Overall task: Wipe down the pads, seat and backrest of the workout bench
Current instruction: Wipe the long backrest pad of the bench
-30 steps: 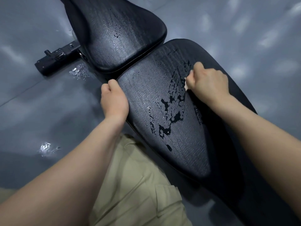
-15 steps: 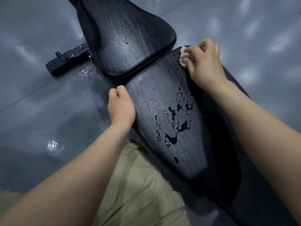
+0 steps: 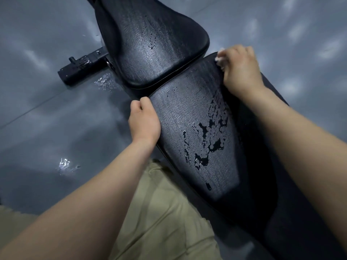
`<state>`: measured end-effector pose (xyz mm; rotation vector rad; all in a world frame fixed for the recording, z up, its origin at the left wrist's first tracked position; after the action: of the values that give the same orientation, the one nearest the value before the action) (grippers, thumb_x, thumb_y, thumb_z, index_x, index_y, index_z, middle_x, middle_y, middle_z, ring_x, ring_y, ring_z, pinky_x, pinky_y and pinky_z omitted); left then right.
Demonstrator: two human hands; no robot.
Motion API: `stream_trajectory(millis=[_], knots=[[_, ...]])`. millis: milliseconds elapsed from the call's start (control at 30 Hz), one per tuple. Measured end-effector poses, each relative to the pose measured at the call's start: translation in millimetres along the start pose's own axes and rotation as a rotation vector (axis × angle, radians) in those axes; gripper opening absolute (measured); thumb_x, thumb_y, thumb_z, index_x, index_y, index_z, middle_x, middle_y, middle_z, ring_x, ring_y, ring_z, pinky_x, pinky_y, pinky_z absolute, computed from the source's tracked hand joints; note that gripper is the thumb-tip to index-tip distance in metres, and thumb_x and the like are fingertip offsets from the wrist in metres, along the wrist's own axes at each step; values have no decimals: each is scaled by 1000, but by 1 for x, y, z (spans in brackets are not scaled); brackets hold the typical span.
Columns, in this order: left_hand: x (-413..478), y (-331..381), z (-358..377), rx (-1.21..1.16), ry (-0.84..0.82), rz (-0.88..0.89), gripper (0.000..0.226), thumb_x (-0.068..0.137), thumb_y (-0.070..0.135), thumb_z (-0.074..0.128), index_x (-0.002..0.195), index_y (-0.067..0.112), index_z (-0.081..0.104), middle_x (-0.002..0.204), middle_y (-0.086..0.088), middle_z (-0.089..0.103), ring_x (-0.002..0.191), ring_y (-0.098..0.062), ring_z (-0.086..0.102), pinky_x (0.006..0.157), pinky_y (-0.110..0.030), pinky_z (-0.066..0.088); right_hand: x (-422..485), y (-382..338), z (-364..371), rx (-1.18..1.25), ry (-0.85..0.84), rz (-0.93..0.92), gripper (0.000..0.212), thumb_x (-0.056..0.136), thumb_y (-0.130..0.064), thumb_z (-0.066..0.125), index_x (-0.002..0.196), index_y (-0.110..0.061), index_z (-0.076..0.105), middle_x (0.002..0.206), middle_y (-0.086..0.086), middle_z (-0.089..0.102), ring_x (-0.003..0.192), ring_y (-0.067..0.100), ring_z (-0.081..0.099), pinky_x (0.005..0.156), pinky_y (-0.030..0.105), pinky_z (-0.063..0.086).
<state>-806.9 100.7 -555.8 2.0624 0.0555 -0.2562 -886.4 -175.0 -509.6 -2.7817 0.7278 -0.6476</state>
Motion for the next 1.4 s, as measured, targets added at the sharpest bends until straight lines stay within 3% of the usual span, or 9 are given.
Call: stream_trajectory(millis=[300, 433, 533, 667, 767, 1033, 1133, 1267, 1400], knots=[[-2, 1, -1, -28, -8, -16, 38, 102, 35, 32, 104, 5, 56, 80, 6, 51, 89, -28, 46, 77, -33, 29, -42, -56, 7, 240, -109, -426, 19, 97, -11, 52, 107, -12, 68, 117, 5, 70, 106, 28, 63, 106, 40, 42], [-3, 1, -1, -24, -21, -18, 39, 101, 35, 31, 104, 5, 55, 80, 5, 51, 89, -28, 45, 78, -32, 29, -15, 3, -12, 170, 3, -111, 24, 91, -4, 46, 98, -10, 68, 97, 9, 74, 93, 27, 68, 89, 45, 54], [-2, 1, -2, -38, -23, -24, 39, 101, 36, 31, 104, 6, 55, 81, 5, 52, 89, -28, 46, 78, -33, 30, -18, 14, -8, 172, 16, 62, 24, 97, -13, 45, 103, -12, 68, 98, 7, 75, 95, 31, 68, 105, 44, 47], [-2, 0, -1, -32, -30, -26, 39, 102, 36, 30, 107, 7, 56, 80, 7, 49, 90, -27, 44, 78, -31, 27, -65, -47, 3, 303, -101, -165, 32, 97, -18, 38, 113, -12, 66, 106, 1, 73, 100, 21, 65, 124, 45, 17], [-2, -1, -1, -37, -31, -31, 40, 102, 36, 30, 108, 7, 57, 80, 8, 48, 91, -26, 43, 78, -31, 26, -91, -56, 0, 329, -154, -378, 30, 96, -10, 46, 121, -9, 63, 119, 3, 70, 116, 23, 62, 117, 44, 36], [-7, 1, -4, -87, -37, -45, 32, 101, 37, 32, 103, 17, 56, 81, 11, 50, 93, -24, 46, 82, -32, 30, -85, 33, -19, 214, 21, 118, 35, 94, -9, 44, 120, -15, 67, 104, -4, 71, 100, 20, 65, 107, 32, 44], [-8, 2, -3, -87, -38, -48, 32, 101, 37, 32, 103, 17, 56, 81, 11, 50, 93, -23, 46, 81, -31, 30, -110, -12, -17, 276, -18, 0, 42, 93, -20, 38, 124, -13, 66, 106, 0, 72, 96, 15, 66, 110, 33, 43], [-7, 1, -4, -90, -17, -33, 34, 100, 37, 32, 101, 14, 57, 82, 11, 51, 94, -26, 48, 82, -32, 31, -161, -64, -13, 320, -88, -305, 30, 85, 8, 50, 105, -8, 66, 129, 6, 67, 122, 25, 60, 114, 43, 40], [-6, -1, -2, -94, -4, -9, 38, 101, 36, 31, 104, 9, 59, 80, 10, 50, 92, -25, 47, 78, -30, 29, -163, -32, -22, 324, -83, -279, 21, 90, 6, 56, 104, -6, 66, 133, 2, 65, 126, 21, 58, 113, 41, 41]])
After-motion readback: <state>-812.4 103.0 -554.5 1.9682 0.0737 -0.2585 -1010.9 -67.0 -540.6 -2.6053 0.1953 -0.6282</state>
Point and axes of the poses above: each hand's wrist, its own x-axis towards the middle knuckle, its own z-axis out of the palm, y = z × x, the point moved 5 cm from there along x, towards the middle knuckle
